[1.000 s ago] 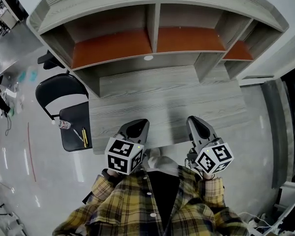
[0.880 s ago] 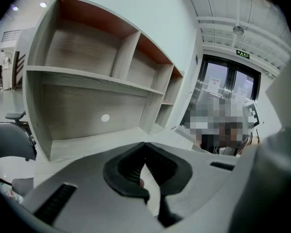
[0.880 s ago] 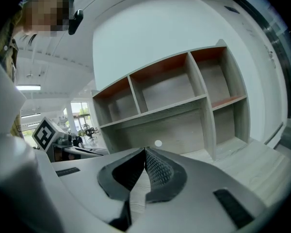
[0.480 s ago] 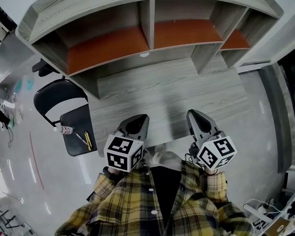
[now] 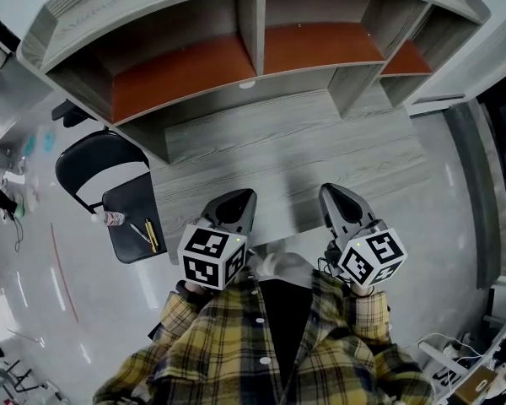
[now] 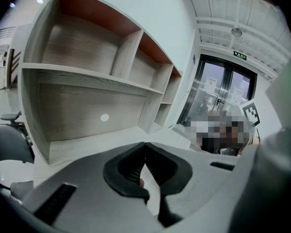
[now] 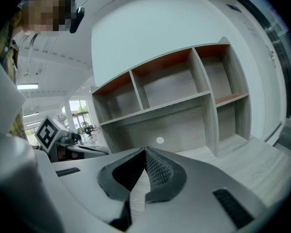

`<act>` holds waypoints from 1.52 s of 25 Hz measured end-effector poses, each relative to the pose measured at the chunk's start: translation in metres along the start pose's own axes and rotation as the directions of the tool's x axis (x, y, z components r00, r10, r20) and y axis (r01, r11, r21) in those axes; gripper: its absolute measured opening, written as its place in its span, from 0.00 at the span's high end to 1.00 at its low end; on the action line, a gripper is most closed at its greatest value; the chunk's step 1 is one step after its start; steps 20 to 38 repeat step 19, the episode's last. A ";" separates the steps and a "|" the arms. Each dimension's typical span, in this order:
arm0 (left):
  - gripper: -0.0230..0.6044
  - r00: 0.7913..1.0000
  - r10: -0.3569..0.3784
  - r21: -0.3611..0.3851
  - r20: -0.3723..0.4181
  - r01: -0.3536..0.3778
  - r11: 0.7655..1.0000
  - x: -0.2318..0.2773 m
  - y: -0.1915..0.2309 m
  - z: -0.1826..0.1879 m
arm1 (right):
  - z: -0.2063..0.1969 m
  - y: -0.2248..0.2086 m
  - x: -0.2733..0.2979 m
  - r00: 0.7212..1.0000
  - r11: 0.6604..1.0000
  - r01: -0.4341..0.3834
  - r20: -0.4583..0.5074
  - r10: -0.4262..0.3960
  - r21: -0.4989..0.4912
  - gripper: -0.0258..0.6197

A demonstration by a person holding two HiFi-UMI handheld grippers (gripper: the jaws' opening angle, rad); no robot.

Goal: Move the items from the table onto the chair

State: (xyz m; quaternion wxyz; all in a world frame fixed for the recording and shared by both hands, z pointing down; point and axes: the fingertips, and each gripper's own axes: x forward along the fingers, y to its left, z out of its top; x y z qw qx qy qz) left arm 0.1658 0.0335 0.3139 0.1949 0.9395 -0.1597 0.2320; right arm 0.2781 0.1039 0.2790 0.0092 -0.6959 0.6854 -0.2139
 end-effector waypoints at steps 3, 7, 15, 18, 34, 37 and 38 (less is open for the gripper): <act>0.96 1.000 0.007 0.001 -0.004 -0.007 1.000 0.002 0.002 -0.001 | -0.002 -0.003 0.000 1.000 1.000 0.005 -0.004 -0.005 0.006 0.93; 0.96 1.000 0.015 0.002 -0.012 -0.015 1.000 0.005 0.003 -0.001 | -0.001 -0.007 -0.001 1.000 1.000 0.003 -0.003 -0.003 0.013 0.93; 0.96 0.999 0.038 0.057 -0.034 -0.036 0.998 0.019 0.010 0.006 | -0.003 -0.011 0.000 1.000 1.000 -0.011 -0.011 0.012 0.025 0.93; 0.96 0.999 0.015 0.080 -0.031 -0.012 0.997 0.029 0.011 0.016 | 0.000 -0.015 -0.001 1.000 1.000 -0.014 -0.003 0.014 0.024 0.93; 0.95 1.000 0.008 0.092 -0.030 -0.005 0.996 0.033 0.011 0.020 | 0.001 -0.017 -0.001 1.000 1.000 -0.014 0.000 0.014 0.022 0.93; 0.95 1.000 0.008 0.092 -0.030 -0.005 0.996 0.033 0.011 0.020 | 0.001 -0.017 -0.001 1.000 1.000 -0.014 0.000 0.014 0.022 0.93; 0.95 1.000 0.008 0.092 -0.030 -0.005 0.996 0.033 0.011 0.020 | 0.001 -0.017 -0.001 1.000 1.000 -0.014 0.000 0.014 0.022 0.93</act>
